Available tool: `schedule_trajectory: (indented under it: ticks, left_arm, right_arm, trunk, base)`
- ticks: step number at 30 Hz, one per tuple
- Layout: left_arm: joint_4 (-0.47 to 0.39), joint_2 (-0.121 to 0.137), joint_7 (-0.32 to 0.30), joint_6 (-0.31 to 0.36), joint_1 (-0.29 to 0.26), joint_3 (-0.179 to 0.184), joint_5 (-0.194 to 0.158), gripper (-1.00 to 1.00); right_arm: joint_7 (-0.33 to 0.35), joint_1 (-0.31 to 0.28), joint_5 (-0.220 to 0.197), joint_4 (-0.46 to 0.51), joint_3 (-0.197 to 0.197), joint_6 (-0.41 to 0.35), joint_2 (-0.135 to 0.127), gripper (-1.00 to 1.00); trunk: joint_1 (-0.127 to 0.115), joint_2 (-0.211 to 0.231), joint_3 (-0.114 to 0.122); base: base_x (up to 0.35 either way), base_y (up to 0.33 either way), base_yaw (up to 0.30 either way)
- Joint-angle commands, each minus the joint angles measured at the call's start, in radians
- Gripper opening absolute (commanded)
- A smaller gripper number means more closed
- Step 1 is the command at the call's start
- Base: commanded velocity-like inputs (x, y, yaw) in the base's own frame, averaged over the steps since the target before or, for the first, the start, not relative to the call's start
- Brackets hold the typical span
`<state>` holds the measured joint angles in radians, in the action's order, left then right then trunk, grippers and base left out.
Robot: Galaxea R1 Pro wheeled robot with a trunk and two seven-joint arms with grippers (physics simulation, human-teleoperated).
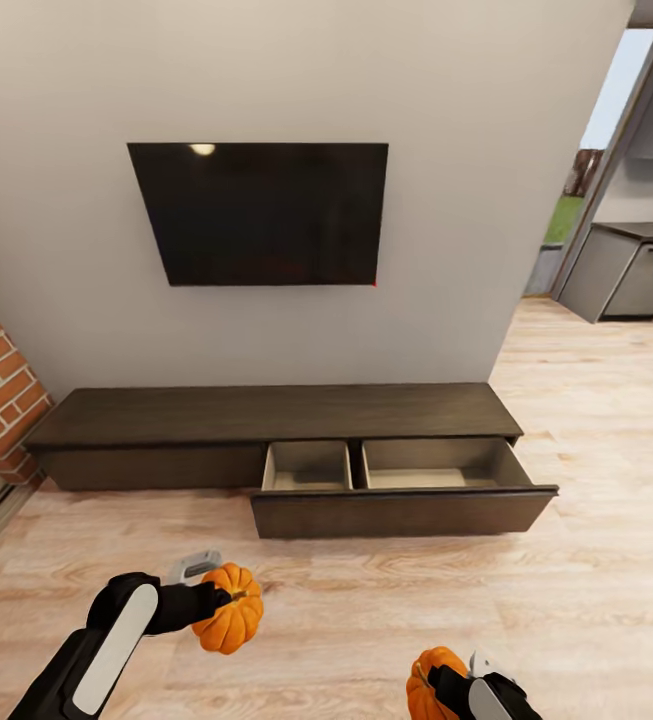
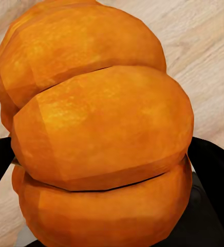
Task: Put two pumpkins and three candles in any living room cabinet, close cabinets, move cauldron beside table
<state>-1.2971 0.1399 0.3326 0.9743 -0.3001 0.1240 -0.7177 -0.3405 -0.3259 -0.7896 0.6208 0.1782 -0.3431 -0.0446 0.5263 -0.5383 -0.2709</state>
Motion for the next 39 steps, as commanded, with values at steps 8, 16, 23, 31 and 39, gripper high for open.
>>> schedule_trajectory:
  ticks: [8,16,23,31,39]
  left_arm:
    - [-0.004,0.001,0.014,-0.003,-0.001,0.005,-0.011,-1.00]
    - [-0.004,0.001,0.014,-0.005,-0.001,0.005,-0.011,-1.00]
    - [-0.004,0.000,0.014,-0.007,-0.001,0.003,-0.011,-1.00]
    - [-0.004,0.000,0.014,-0.007,-0.001,0.003,-0.011,-1.00]
    - [-0.004,0.000,0.015,-0.008,-0.001,0.003,-0.011,-1.00]
  right_arm:
    - [-0.011,-0.001,-0.006,0.003,0.008,0.050,-0.001,-1.00]
    - [-0.015,-0.001,-0.004,0.004,0.007,0.061,-0.001,-1.00]
    - [-0.020,-0.001,-0.001,0.003,0.009,0.053,0.000,-1.00]
    - [-0.021,-0.001,0.001,0.003,0.009,0.047,0.004,-1.00]
    - [-0.022,-0.001,0.003,0.003,0.009,0.047,0.007,-1.00]
  trunk:
    - [0.000,-0.002,-0.005]
    - [0.000,-0.002,-0.009]
    - [0.000,-0.002,-0.011]
    - [0.000,-0.002,-0.015]
    - [0.000,-0.002,-0.022]
  base:
    - [0.032,-0.208,-0.273]
    - [0.123,-0.333,-0.273]
    - [0.163,-0.293,-0.215]
    - [0.163,-0.193,0.061]
    - [0.063,-0.072,0.230]
